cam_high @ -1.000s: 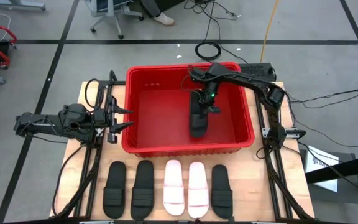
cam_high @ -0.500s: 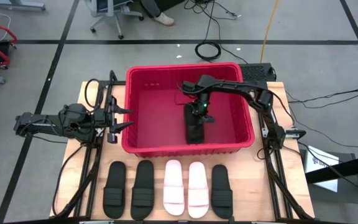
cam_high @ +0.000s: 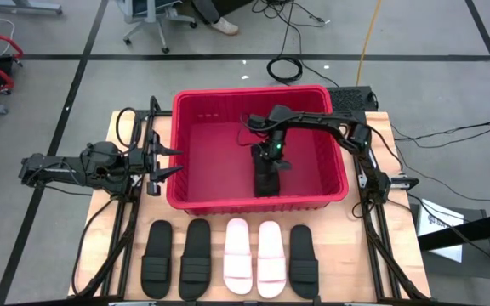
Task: Pick and place slides into bin
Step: Put the black slide into the red bin
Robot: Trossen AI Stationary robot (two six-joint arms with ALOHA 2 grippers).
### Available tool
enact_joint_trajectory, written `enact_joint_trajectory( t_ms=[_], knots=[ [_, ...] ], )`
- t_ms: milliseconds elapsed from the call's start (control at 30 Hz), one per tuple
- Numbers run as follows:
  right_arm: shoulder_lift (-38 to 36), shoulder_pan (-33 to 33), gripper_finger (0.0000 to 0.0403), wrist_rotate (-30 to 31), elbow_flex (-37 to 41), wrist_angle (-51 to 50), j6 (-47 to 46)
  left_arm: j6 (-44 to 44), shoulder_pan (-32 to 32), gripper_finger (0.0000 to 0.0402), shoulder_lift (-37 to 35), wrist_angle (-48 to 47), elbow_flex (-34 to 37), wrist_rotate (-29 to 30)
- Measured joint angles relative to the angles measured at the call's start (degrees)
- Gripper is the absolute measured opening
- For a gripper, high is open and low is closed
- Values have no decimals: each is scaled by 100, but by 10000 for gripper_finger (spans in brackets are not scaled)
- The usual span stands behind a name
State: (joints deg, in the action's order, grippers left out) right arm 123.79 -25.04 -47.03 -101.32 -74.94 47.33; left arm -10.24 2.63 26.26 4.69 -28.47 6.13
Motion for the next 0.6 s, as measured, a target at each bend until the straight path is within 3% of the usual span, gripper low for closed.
enact_joint_trajectory(
  t_ms=[367, 600],
  knots=[
    [-4, 305, 6, 23, 229, 69, -338, 22, 0, 198, -1, -15, 0, 0],
    [-7, 297, 6, -59, 703, 656, -554, 22, 0, 198, -1, -24, 0, 0]
  ],
)
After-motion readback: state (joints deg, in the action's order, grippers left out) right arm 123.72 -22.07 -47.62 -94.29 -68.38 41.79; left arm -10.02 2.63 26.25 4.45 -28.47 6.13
